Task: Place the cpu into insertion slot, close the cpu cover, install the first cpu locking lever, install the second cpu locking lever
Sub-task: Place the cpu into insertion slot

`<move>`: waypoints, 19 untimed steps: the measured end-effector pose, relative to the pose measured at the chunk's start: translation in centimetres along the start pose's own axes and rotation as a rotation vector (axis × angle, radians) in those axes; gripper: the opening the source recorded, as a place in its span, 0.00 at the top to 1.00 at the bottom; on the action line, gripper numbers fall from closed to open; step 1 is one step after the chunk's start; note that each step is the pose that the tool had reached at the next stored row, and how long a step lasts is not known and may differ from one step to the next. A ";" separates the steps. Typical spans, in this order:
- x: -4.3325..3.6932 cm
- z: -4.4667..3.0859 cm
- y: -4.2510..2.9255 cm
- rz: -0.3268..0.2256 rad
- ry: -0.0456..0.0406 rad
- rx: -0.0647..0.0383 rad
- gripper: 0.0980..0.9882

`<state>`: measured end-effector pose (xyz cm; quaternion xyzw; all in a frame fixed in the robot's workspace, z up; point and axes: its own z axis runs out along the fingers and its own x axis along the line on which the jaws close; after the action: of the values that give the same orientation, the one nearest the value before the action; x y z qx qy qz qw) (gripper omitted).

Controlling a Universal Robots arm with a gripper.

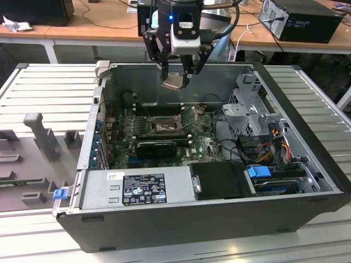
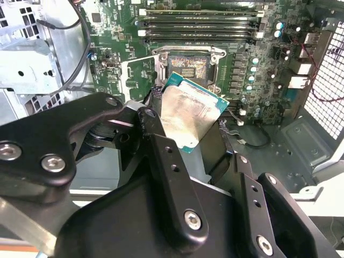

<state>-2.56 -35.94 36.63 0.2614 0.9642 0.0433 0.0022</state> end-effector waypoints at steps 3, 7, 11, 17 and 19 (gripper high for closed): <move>0.00 0.00 0.00 0.007 -0.0006 0.000 0.52; 0.00 0.00 0.00 0.022 -0.0018 0.000 0.52; 0.00 0.00 0.00 0.032 -0.0028 -0.001 0.52; 0.00 0.01 0.00 0.046 -0.0039 -0.001 0.52; 0.00 0.01 0.00 0.051 -0.0044 -0.001 0.52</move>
<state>-2.56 -35.94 36.62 0.2863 0.9572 0.0432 0.0033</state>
